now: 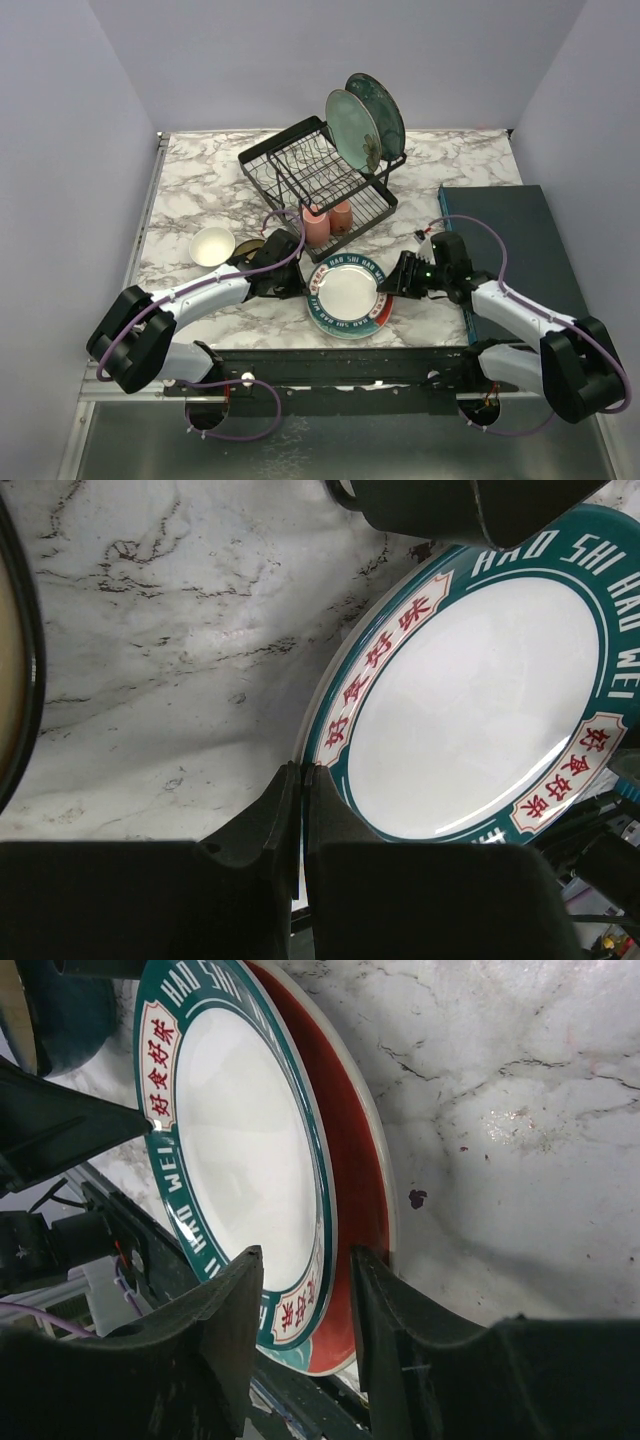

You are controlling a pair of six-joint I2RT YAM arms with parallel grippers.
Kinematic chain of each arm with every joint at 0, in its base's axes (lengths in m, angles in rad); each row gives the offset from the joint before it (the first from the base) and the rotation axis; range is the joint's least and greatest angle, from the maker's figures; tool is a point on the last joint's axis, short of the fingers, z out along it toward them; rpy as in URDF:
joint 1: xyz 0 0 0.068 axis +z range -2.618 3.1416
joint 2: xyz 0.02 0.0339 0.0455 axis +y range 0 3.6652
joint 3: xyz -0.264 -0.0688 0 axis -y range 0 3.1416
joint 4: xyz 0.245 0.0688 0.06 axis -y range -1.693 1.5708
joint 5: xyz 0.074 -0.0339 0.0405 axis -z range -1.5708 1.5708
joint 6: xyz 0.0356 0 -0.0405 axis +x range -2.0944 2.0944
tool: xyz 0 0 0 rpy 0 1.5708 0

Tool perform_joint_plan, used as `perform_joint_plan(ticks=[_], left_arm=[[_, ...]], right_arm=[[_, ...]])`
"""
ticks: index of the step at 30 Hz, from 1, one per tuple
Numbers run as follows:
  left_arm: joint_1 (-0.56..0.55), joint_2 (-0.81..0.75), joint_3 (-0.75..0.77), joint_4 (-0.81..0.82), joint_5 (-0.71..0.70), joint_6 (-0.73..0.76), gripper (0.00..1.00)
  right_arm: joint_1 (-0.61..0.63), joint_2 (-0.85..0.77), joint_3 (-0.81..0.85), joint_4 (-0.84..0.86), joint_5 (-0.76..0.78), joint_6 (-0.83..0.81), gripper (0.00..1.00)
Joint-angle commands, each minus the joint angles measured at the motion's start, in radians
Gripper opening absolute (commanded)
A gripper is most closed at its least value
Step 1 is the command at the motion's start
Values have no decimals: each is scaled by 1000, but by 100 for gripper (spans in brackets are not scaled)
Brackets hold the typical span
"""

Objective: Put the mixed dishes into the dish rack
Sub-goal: Pick up the plate at the center of the board.

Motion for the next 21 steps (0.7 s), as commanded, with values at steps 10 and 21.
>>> perform_joint_plan(ticks=[10, 21], left_arm=[[-5, 45, -51, -2, 30, 8, 0], [-10, 58, -41, 10, 53, 11, 0]], right_arm=[[2, 87, -57, 180, -81, 63, 40], [2, 151, -71, 294, -140, 114, 32]])
